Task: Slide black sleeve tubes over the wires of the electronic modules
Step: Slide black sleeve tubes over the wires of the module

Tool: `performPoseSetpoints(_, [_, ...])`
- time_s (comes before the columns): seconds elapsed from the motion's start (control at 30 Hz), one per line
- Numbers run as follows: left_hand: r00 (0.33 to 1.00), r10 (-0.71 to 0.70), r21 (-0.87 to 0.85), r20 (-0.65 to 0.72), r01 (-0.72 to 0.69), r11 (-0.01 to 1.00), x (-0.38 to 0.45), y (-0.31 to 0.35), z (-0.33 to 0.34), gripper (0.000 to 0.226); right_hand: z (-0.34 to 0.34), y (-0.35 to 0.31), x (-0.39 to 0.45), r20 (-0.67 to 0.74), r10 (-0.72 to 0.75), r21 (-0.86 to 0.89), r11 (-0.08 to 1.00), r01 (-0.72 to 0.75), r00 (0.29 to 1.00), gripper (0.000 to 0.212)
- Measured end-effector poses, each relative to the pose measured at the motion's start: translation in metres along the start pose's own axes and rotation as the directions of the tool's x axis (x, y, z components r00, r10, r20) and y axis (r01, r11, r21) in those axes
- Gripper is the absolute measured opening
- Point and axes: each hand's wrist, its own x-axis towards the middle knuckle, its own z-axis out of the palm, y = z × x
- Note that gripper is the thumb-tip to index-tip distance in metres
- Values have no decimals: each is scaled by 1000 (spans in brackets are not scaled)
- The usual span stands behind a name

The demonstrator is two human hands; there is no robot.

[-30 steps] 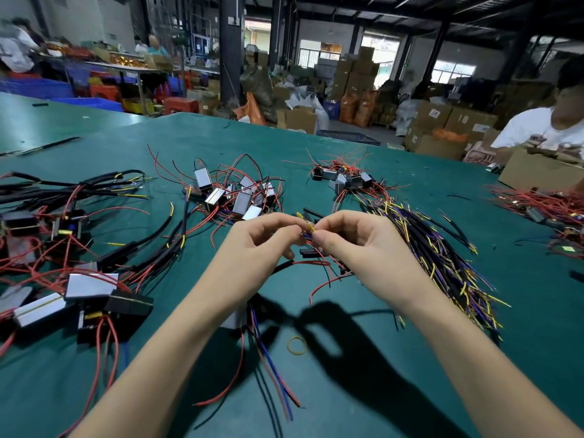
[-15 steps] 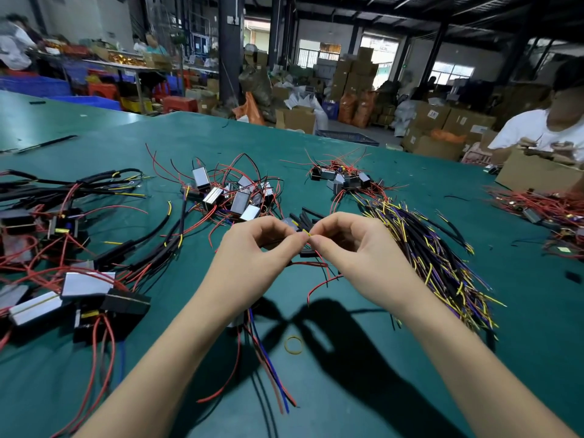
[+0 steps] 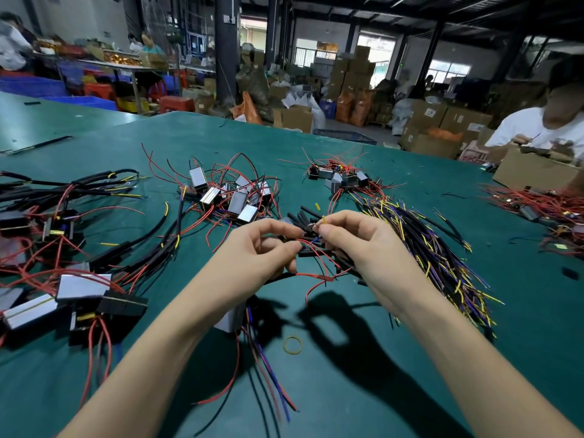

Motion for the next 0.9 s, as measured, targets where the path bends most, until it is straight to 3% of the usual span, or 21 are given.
performPoseSetpoints(0.13, [1000, 18, 93, -11, -17, 996, 0, -5, 5, 7, -3, 1, 0, 75, 30, 47, 998, -33, 997, 12])
performPoseSetpoints(0.3, [961, 268, 313, -75, -232, 921, -2, -8, 12, 19, -9, -1, -1, 107, 23, -51, 999, -18, 994, 13])
performPoseSetpoints(0.43, [924, 372, 296, -85, -333, 895, -2, -9, 14, 16, -9, -4, -2, 169, 24, -54, 998, -15, 985, 10])
performPoseSetpoints(0.67, [919, 361, 153, -159, -338, 928, -3, -9, 17, 1, -9, -9, -5, 174, 30, -107, 994, -12, 984, 10])
performPoseSetpoints(0.9, [918, 291, 149, -271, -259, 954, -2, -8, 17, 17, -4, -13, -5, 142, 16, -257, 966, 21, 990, 8])
